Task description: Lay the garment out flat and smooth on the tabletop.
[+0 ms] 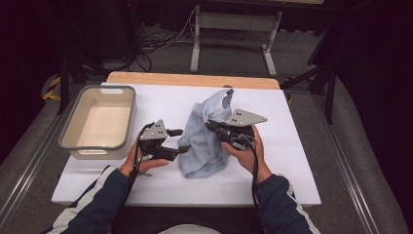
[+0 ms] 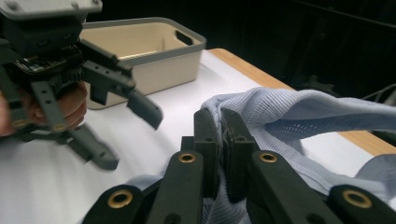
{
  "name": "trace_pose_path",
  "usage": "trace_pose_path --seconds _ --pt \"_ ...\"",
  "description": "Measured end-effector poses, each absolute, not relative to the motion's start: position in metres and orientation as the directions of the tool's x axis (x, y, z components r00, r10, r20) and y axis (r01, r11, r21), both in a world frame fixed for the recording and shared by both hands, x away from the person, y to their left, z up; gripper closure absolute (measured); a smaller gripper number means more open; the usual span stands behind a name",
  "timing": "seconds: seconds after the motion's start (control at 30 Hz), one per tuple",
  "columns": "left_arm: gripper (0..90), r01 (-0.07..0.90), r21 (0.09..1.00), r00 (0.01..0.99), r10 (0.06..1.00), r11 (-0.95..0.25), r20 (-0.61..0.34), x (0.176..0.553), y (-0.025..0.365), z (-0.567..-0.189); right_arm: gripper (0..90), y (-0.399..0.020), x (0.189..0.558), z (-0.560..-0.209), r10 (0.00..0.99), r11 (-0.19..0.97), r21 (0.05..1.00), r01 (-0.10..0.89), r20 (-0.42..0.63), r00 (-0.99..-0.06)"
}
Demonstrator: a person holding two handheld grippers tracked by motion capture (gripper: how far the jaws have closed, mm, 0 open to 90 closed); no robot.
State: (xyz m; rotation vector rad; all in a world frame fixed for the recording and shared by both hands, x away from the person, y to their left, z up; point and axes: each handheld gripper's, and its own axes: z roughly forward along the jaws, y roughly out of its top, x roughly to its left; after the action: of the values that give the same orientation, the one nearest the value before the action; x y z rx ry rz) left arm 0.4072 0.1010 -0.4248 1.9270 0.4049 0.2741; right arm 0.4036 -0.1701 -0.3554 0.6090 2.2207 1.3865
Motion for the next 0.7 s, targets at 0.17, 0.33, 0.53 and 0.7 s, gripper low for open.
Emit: trace_pose_path --seconds 0.17,0.33,0.53,0.7 --pt "20.6 0.177 0.922 0.928 0.371 -0.344 -0.04 0.398 0.078 -0.431 86.6 -0.149 0.401 -0.363 0.55 0.402 0.907 0.123 -0.131 -0.825" --pt "19.8 0.196 0.912 0.907 0.421 -0.36 -0.029 0.395 0.05 -0.442 86.5 -0.138 0.4 -0.37 0.543 0.399 0.908 0.126 -0.123 -0.831" --pt "43.8 0.212 0.933 0.853 0.521 -0.291 -0.031 0.401 0.043 -0.442 86.1 -0.137 0.4 -0.374 0.559 0.384 0.913 0.136 -0.112 -0.822" --pt "71.9 0.192 0.941 0.855 0.518 -0.277 -0.022 0.403 0.047 -0.443 84.5 -0.138 0.4 -0.376 0.567 0.373 0.917 0.144 -0.102 -0.817"
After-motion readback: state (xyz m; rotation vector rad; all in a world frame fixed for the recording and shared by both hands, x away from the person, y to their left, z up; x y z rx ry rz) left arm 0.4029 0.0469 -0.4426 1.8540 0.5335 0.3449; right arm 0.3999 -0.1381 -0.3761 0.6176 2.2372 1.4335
